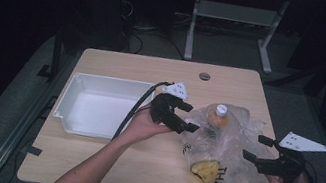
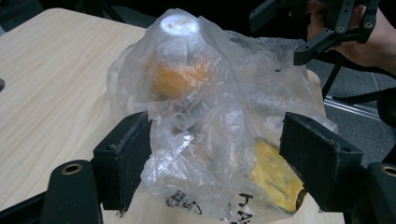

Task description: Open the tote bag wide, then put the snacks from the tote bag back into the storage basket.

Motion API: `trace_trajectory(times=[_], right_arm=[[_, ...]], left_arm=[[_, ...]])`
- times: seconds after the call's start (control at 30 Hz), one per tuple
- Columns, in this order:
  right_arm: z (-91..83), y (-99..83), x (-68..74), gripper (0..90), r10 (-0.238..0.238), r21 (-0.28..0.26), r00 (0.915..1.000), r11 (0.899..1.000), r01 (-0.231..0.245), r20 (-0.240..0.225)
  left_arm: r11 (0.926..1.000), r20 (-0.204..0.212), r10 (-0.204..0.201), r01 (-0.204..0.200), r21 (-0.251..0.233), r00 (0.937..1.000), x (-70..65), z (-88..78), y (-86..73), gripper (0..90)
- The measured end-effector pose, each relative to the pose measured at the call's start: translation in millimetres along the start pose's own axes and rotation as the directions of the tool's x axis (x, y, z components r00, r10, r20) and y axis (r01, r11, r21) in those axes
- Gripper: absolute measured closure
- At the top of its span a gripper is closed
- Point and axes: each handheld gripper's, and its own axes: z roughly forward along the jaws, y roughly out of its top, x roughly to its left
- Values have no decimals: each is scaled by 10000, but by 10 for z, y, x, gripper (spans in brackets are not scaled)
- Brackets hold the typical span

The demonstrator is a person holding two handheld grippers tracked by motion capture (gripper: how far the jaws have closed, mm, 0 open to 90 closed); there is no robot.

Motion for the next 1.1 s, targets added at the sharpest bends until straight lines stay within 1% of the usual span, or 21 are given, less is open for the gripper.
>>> trace_trajectory(times=[0.13,0.23,0.33,0.43,0.53,0.63,0.7,0.77,0.83,0.87,0.9,0.93,0.97,1.03,1.07,1.1], right_arm=[[-3,12,5,183,-40,6,10000,10000,40,-15],[-20,-1,9,183,-23,-17,10000,10000,23,20],[-39,-3,5,183,-12,-43,10000,10000,13,43],[-44,-5,-1,183,3,-83,10000,10000,-3,38],[-17,-14,-18,184,51,-38,10000,10000,-51,-79],[-4,-6,-17,184,23,-3,10000,10000,-23,-96],[-1,6,-14,187,-23,-81,9999,10000,22,-110],[9,5,-21,183,-7,-54,9998,10000,6,-177],[14,6,-24,182,4,-49,9998,10000,-5,-201],[17,5,-24,183,-7,-73,9998,10000,6,-210],[17,5,-24,183,-7,-73,9998,10000,6,-210],[15,6,-25,183,-9,-86,9998,10000,7,-190],[12,9,-24,184,-4,-103,9998,9999,2,-186],[11,11,-23,186,-35,-143,9998,9999,32,-189],[9,14,-19,188,-75,-176,9998,9998,72,-184],[4,16,-14,190,-118,-162,9998,9998,115,-171]], left_arm=[[9999,-28,123,-122,121,9999,-3,19,11,240],[10000,67,44,-44,75,10000,20,43,33,241],[9998,113,47,-49,201,9999,38,107,69,242],[9999,91,-9,8,119,10000,48,141,82,244],[9998,116,-78,76,165,9999,73,207,101,248],[9997,88,-85,82,234,9999,89,274,110,250],[9993,40,-173,172,341,9998,103,325,116,251],[9992,20,-239,239,315,9997,114,358,120,255],[9991,15,-202,202,367,9998,124,375,127,268],[9987,-11,-257,257,448,9997,134,422,137,275],[9987,-11,-257,257,448,9997,134,422,137,280],[9977,-116,-275,282,625,9996,139,467,150,289],[9974,-148,-215,225,682,9997,144,485,157,299],[9975,-173,-262,272,652,9995,142,502,160,343],[9975,-211,-257,270,650,9994,142,516,164,343],[9977,-263,-253,269,627,9993,142,529,166,374]])
